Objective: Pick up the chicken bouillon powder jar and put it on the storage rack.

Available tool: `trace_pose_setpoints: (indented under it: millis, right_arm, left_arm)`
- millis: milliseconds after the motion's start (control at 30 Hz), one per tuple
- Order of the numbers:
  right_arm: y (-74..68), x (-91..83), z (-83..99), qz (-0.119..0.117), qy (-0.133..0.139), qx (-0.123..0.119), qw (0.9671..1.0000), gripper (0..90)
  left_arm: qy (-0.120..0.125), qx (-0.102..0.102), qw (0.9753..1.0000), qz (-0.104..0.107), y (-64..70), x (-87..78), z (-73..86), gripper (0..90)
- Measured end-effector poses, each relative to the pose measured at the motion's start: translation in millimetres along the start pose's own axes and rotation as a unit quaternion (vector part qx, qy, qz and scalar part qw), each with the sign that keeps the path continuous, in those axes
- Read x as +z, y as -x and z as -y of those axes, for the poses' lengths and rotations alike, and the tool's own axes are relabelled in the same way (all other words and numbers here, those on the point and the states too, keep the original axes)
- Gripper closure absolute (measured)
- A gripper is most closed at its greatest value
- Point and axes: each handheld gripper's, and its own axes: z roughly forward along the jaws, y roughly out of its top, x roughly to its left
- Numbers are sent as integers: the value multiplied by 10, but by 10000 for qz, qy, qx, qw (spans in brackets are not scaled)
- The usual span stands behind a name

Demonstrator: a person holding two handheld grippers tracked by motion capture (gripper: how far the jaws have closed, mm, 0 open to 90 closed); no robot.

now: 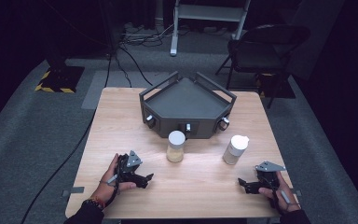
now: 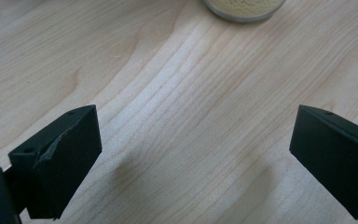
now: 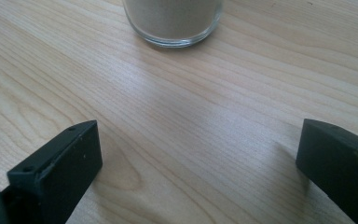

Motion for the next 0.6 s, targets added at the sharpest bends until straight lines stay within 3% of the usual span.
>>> trace_pose_setpoints:
  millis: [600]
  right_arm:
    - [-5, 1, -1, 10, 0, 8, 10000, 0]
  left_arm:
    - [375, -42, 9993, 8, 37, -86, -45, 14]
